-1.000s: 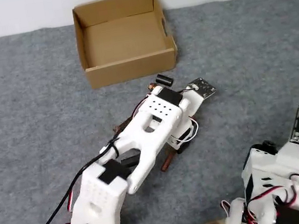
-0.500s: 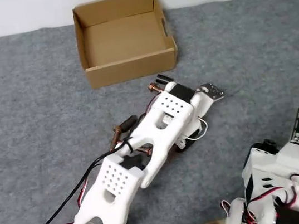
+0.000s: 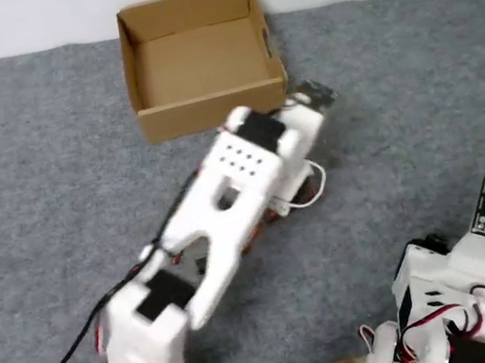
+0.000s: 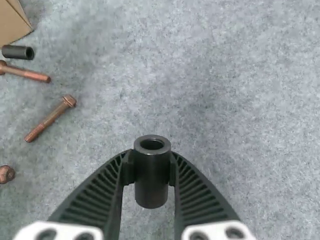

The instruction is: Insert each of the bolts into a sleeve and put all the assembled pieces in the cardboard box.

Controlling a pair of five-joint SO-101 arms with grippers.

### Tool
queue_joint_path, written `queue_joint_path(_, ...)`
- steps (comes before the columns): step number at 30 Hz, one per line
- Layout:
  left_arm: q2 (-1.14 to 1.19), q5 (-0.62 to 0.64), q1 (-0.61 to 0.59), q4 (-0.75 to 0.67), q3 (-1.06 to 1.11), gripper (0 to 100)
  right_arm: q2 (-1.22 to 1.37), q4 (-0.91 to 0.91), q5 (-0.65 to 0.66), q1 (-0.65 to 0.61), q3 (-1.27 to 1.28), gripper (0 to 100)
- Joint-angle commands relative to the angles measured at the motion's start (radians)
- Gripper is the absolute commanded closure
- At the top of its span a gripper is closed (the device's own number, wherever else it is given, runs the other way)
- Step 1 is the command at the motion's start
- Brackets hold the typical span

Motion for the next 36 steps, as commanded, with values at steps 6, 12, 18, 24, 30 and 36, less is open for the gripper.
queue_joint_path(6, -0.497, 0.100, -0.023, 0.000, 0.392, 100, -0.001, 0.024, 0.005, 0.004, -0.077, 99.1)
queue_joint_path(12, -0.872, 0.101, -0.021, -0.236, 0.720, 100, -0.001, -0.054, 0.005, 0.002, -0.072, 99.1)
queue_joint_path(18, -1.209, 0.104, -0.023, -0.463, 1.055, 100, -0.001, -0.071, 0.023, 0.002, -0.072, 99.0)
queue_joint_path(24, -1.517, 0.224, -0.026, -0.585, 1.204, 100, -0.001, -0.077, 0.060, -0.191, -0.043, 99.0)
queue_joint_path(30, -1.778, 0.259, -0.026, -0.706, 1.334, 100, -0.001, -0.211, -0.143, -0.444, 0.040, 99.0)
queue_joint_path(36, -2.030, 0.261, -0.021, -0.816, 1.448, 100, -0.001, -0.404, -0.164, -0.719, 0.183, 99.0)
